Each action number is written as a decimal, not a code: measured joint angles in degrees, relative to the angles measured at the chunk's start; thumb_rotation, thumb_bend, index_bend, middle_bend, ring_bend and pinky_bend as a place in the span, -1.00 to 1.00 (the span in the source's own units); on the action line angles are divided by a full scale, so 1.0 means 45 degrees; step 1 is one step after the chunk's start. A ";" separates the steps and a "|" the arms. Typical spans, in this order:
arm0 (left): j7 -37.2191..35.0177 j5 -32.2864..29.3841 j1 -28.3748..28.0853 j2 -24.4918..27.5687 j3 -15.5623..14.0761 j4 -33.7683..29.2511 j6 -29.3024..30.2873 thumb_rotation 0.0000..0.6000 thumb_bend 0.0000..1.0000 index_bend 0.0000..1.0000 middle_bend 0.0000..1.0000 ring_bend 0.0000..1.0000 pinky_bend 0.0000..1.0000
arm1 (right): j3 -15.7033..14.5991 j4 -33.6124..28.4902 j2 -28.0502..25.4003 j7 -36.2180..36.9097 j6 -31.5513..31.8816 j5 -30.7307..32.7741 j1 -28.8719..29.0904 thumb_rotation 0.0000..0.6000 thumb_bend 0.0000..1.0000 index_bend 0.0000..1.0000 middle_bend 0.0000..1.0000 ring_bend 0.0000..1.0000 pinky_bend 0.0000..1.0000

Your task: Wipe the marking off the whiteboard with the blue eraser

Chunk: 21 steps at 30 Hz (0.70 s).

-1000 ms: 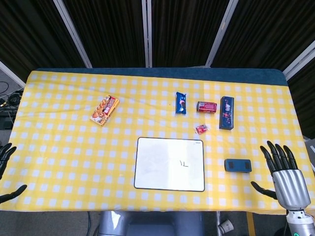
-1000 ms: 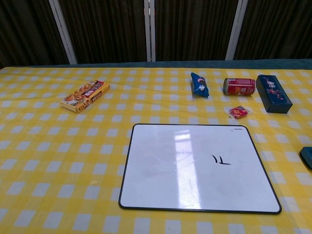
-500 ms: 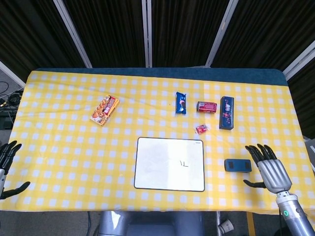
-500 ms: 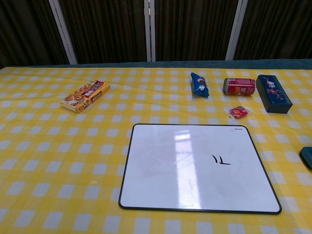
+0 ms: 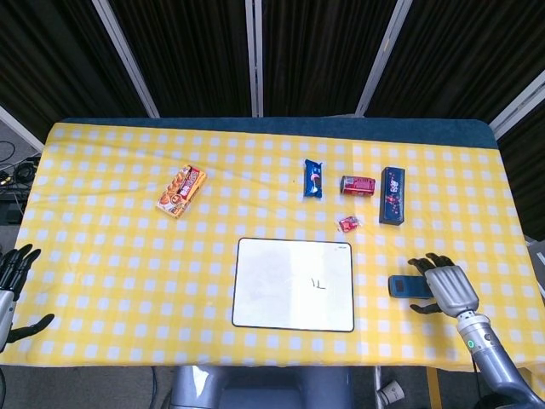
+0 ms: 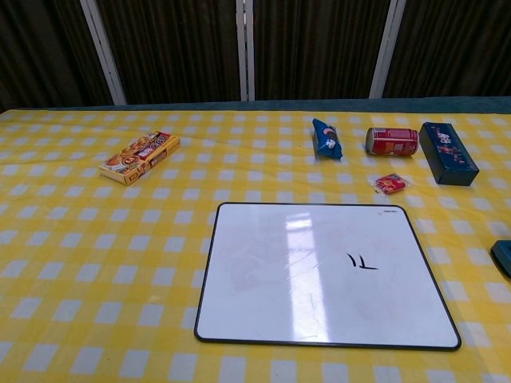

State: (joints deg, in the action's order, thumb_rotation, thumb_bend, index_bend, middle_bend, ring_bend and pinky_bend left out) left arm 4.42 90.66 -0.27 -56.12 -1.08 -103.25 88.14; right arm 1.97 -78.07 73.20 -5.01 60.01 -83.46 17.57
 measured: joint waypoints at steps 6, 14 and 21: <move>-0.0014 0.0006 -0.0001 -0.0001 -0.0013 0.0013 -0.0008 1.00 -1.00 -1.00 -1.00 -1.00 -1.00 | -0.0192 0.0699 0.0403 -0.0083 0.0099 -0.0367 0.0121 1.00 -1.00 -0.44 -0.36 -0.62 -0.49; -0.0030 -0.0034 -0.0035 0.0000 -0.0011 0.0026 -0.0077 1.00 -1.00 -1.00 -1.00 -1.00 -1.00 | -0.0372 0.2267 0.1444 -0.0541 0.0208 -0.0674 0.0338 1.00 -0.88 -0.38 -0.30 -0.55 -0.37; -0.0008 -0.0142 -0.0052 -0.0014 0.0012 0.0041 -0.0119 1.00 -1.00 -1.00 -1.00 -1.00 -1.00 | -0.0411 0.2884 0.1939 -0.0306 0.0353 -0.0727 0.0444 1.00 -0.63 -0.16 -0.06 -0.29 -0.21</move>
State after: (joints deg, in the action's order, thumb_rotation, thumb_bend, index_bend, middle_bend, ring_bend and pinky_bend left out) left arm 4.39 90.02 -0.51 -56.19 -1.02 -103.06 87.60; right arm 0.12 -65.09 81.92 -6.38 61.60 -86.73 19.56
